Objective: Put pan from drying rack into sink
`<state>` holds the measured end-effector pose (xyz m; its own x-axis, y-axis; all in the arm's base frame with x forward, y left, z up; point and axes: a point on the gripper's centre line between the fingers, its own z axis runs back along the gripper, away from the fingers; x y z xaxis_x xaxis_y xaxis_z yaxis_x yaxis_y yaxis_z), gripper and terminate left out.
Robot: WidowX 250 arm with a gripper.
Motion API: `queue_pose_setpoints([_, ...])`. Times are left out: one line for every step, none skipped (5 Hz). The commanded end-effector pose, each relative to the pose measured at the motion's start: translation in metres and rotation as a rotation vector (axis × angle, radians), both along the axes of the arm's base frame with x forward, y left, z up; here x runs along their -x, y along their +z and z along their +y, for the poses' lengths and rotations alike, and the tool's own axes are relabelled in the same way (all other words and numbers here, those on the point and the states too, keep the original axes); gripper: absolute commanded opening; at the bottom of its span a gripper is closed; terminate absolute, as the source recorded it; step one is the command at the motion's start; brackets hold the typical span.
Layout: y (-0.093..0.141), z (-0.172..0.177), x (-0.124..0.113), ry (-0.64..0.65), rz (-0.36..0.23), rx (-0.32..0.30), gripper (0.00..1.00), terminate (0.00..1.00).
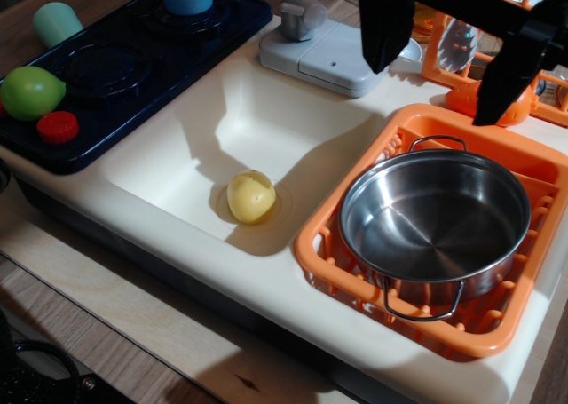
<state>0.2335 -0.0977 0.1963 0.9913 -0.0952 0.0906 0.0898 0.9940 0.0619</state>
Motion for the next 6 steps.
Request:
queue_pose_setpoints([0.0, 0.0, 0.0, 0.0, 0.0, 0.0, 1.0, 0.0])
queue_pose_setpoints([-0.008, -0.016, -0.002, -0.001, -0.032, 0.038, 1.0, 0.0])
queue_pose_setpoints([-0.016, -0.035, -0.007, 0.021, -0.05, 0.046, 1.0, 0.0])
queue_pose_setpoints([-0.022, -0.046, -0.007, 0.056, -0.062, 0.07, 1.0, 0.0])
queue_pose_setpoints([-0.033, -0.052, -0.005, 0.086, -0.08, 0.104, 1.0, 0.0])
queue_pose_setpoints([-0.042, -0.053, -0.006, 0.092, -0.101, 0.121, 1.0, 0.0])
